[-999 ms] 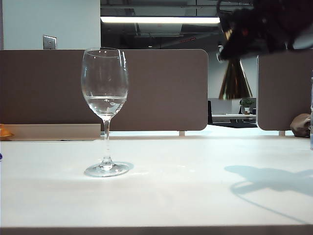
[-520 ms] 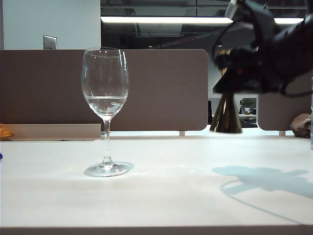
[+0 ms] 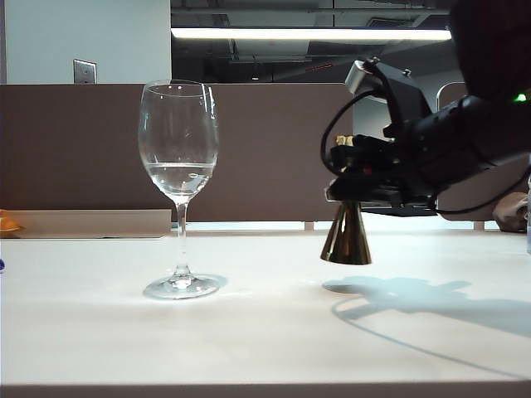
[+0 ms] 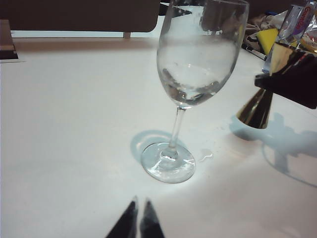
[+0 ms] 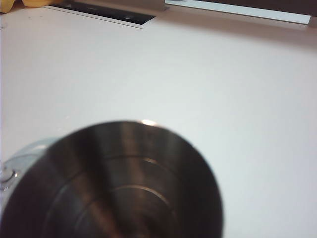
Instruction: Pick up the jigger and pour the water inside into the glass.
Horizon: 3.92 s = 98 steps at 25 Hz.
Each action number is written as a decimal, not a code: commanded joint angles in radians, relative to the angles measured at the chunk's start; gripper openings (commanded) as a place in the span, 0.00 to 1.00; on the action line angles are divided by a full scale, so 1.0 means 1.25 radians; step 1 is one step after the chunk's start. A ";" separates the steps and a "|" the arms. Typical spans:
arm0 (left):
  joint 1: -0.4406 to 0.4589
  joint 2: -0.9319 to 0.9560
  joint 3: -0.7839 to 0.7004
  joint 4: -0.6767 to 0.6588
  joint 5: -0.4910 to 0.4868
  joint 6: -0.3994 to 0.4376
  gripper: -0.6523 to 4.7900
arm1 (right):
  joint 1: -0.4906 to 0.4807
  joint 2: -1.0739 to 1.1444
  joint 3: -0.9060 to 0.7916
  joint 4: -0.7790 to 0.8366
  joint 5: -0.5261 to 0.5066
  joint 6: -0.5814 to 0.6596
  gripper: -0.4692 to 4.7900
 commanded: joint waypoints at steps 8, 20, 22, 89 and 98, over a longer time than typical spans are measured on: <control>0.001 0.001 -0.001 0.002 0.001 0.001 0.16 | 0.003 0.077 0.037 0.023 -0.004 0.003 0.09; 0.001 0.001 -0.001 0.002 0.001 0.001 0.16 | 0.017 0.107 0.037 0.012 -0.027 0.003 0.34; 0.001 0.001 -0.001 0.002 0.001 0.001 0.16 | 0.017 0.107 0.037 0.011 -0.027 0.003 0.34; 0.001 0.001 -0.001 0.002 0.001 0.001 0.16 | -0.267 -1.010 -0.306 -0.551 -0.018 0.102 0.08; 0.001 0.001 -0.001 0.002 0.001 0.001 0.16 | -0.266 -1.080 -0.352 -0.571 0.002 0.102 0.08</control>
